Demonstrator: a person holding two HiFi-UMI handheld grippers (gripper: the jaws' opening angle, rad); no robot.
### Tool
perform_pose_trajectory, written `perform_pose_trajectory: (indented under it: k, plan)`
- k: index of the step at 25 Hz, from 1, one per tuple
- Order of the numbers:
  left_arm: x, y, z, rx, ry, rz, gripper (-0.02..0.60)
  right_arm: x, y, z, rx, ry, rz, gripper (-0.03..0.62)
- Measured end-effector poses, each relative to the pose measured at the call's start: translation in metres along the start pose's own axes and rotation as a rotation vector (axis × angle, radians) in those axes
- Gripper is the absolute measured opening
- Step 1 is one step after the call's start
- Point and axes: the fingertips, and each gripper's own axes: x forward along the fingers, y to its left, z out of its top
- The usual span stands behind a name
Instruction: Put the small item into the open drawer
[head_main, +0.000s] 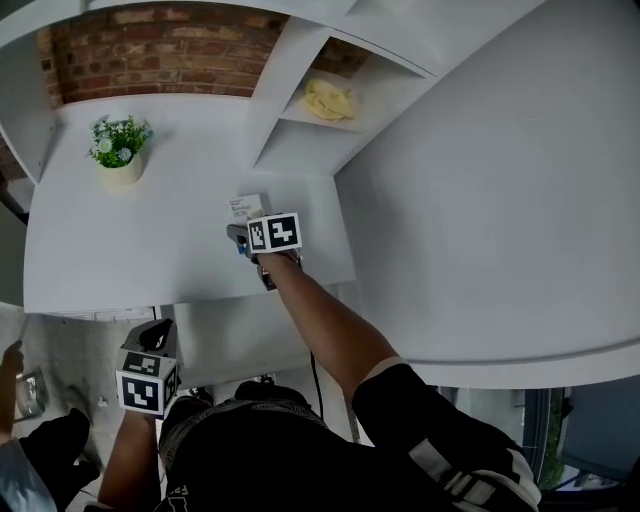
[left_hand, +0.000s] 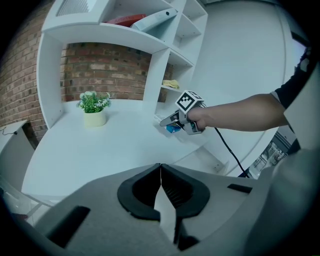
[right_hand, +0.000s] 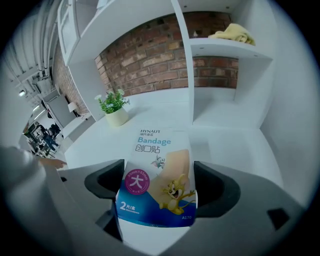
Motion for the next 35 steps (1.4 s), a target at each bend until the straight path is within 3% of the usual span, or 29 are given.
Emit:
perform_pose_trajectory:
  k: [19,35]
  plan:
    - [0.022,-0.053,0.019,0.052,-0.029,-0.032,0.018,-0.120,-0.027,-0.060,0.086,-0.153,0.040,0.420]
    - [0.054,-0.093,0.004,0.064,0.021,-0.048,0.018,-0.144,-0.061,-0.149,0.222,-0.123,0.050,0.420]
